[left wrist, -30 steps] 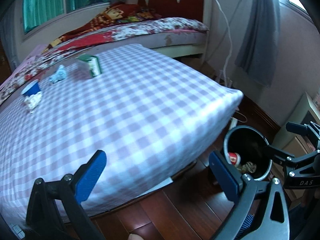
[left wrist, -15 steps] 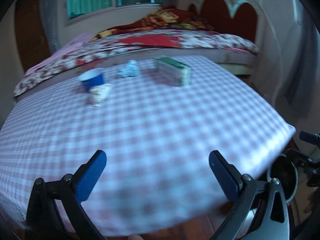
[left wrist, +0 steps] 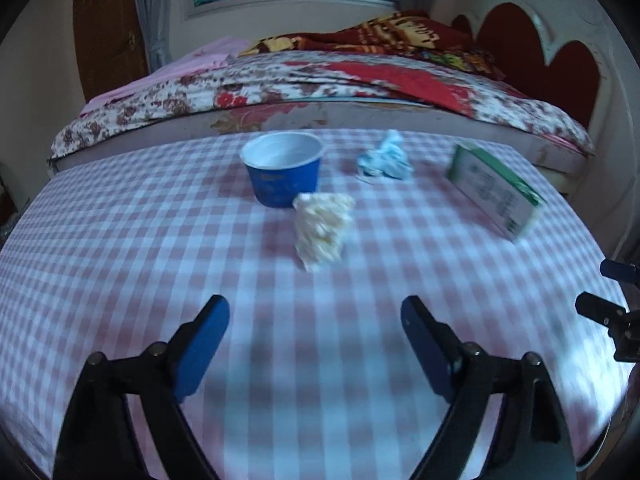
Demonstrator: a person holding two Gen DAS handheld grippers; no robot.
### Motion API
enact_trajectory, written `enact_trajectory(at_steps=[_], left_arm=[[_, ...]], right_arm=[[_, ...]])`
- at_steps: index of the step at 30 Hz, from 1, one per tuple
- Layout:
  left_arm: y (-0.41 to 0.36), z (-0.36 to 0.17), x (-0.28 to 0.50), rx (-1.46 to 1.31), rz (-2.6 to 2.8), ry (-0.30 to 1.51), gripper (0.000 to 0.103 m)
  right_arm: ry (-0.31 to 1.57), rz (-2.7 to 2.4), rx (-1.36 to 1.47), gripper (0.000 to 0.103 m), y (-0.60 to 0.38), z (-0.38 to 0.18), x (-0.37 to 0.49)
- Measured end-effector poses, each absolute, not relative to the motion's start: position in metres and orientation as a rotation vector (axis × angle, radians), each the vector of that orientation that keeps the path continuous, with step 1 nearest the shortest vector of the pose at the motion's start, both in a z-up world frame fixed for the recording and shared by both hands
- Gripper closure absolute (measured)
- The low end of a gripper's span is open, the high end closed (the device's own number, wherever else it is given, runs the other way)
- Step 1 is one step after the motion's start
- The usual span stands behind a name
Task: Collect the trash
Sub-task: 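Grasp the white tissue with the left tool while the right tool grasps the green milk carton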
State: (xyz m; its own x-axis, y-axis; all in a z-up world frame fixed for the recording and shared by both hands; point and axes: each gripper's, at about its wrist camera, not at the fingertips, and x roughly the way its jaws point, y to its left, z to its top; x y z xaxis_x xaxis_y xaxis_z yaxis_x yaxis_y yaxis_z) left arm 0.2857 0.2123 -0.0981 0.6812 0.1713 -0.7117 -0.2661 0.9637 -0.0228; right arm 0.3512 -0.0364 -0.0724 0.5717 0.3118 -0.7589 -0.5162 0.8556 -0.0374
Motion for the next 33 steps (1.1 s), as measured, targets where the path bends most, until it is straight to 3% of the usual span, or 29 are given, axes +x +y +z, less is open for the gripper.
enact_trajectory(at_steps=[5, 10, 16, 17, 18, 22, 33], left_arm=[[0.233, -0.109, 0.324, -0.204, 0.233, 0.816, 0.026], [0.235, -0.116, 0.348, -0.195, 0.226, 0.842, 0.028], [0.240, -0.123, 0.361, -0.192, 0.215, 0.865, 0.043], [0.239, -0.124, 0.362, -0.184, 0.209, 0.870, 0.053], [0.236, -0.124, 0.363, -0.176, 0.199, 0.873, 0.062], [0.224, -0.117, 0.353, -0.141, 0.163, 0.837, 0.070], [0.175, -0.091, 0.296, -0.061, 0.110, 0.746, 0.070]], right_arm=[[0.851, 0.480, -0.273, 0.008, -0.009, -0.077, 0.400], [0.870, 0.467, -0.261, 0.014, 0.006, -0.080, 0.428], [0.889, 0.474, -0.255, 0.029, 0.018, -0.085, 0.445], [0.900, 0.474, -0.246, 0.037, 0.019, -0.087, 0.447], [0.912, 0.479, -0.238, 0.061, 0.019, -0.089, 0.450], [0.933, 0.518, -0.186, 0.064, 0.014, -0.088, 0.446], [0.823, 0.523, -0.169, 0.064, -0.031, -0.058, 0.376]])
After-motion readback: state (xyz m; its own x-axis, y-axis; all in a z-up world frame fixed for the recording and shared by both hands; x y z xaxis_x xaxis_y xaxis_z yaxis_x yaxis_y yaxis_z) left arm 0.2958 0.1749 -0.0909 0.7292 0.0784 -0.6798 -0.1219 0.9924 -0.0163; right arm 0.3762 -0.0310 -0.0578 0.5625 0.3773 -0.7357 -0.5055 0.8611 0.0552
